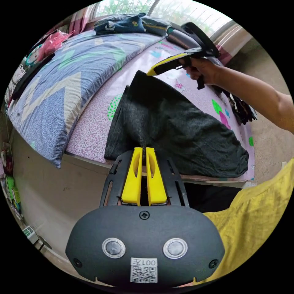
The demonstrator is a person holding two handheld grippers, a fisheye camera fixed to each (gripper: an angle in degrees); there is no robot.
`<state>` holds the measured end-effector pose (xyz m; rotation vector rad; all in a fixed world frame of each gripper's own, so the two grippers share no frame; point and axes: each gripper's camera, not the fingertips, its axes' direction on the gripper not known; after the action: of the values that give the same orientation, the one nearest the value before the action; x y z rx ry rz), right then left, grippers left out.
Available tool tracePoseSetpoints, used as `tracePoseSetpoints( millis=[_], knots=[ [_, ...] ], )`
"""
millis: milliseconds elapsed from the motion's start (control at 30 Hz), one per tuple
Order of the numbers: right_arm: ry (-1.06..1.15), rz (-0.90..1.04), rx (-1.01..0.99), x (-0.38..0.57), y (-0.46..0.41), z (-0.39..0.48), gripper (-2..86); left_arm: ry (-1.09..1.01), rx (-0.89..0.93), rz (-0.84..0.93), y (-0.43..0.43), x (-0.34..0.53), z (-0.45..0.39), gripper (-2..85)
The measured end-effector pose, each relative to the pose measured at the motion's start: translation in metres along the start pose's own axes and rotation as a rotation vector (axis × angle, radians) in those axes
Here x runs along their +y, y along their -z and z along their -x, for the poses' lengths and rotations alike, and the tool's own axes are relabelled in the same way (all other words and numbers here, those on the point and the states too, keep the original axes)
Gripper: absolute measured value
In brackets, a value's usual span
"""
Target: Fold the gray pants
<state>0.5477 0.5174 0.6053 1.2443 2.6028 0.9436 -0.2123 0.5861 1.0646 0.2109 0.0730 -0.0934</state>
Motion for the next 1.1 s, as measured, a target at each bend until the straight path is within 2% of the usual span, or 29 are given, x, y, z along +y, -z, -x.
tracePoseSetpoints(
  millis=[67,167,233,400,467,533,633,700,900,967,1033,1100],
  knots=[
    [0.135,-0.055,-0.249,0.021,0.015,0.024,0.0,-0.023,0.006,-0.046,0.011,0.012,-0.005,-0.9],
    [0.15,-0.007,-0.441,0.037,0.0,0.022,0.0,-0.065,0.001,-0.052,0.018,0.033,-0.012,-0.9],
    [0.07,0.017,-0.381,0.038,-0.02,0.005,0.0,-0.086,-0.021,-0.03,0.016,0.043,-0.015,-0.9],
    [-0.161,0.164,-0.383,0.016,-0.094,-0.053,0.0,-0.108,-0.049,-0.021,0.012,0.04,-0.013,-0.9],
    [-0.191,0.243,-0.293,0.009,-0.117,-0.067,0.0,-0.115,-0.053,-0.036,0.014,0.036,-0.011,-0.9],
    [-0.224,0.233,-0.166,0.008,-0.113,-0.078,0.0,-0.12,-0.051,-0.067,0.017,0.029,-0.006,-0.9],
    [-0.318,0.101,0.092,0.018,-0.082,-0.091,0.0,-0.113,-0.052,-0.089,0.015,0.02,-0.002,-0.9],
    [-0.328,0.046,0.163,0.024,-0.07,-0.089,0.0,-0.109,-0.07,-0.083,0.01,0.016,-0.001,-0.9],
    [-0.187,0.029,0.158,0.029,-0.072,-0.07,0.1,-0.088,-0.192,-0.026,-0.005,0.016,-0.003,-1.1],
    [-0.114,-0.062,0.098,0.031,-0.067,-0.065,0.2,-0.062,-0.264,-0.064,-0.002,0.021,-0.005,-1.0],
    [-0.151,-0.04,0.084,0.032,-0.079,-0.074,0.3,-0.071,-0.333,-0.074,-0.004,0.025,-0.008,-0.5],
    [-0.204,0.045,0.091,0.033,-0.098,-0.086,0.4,-0.055,-0.337,-0.008,-0.015,0.025,-0.004,1.0]
  ],
)
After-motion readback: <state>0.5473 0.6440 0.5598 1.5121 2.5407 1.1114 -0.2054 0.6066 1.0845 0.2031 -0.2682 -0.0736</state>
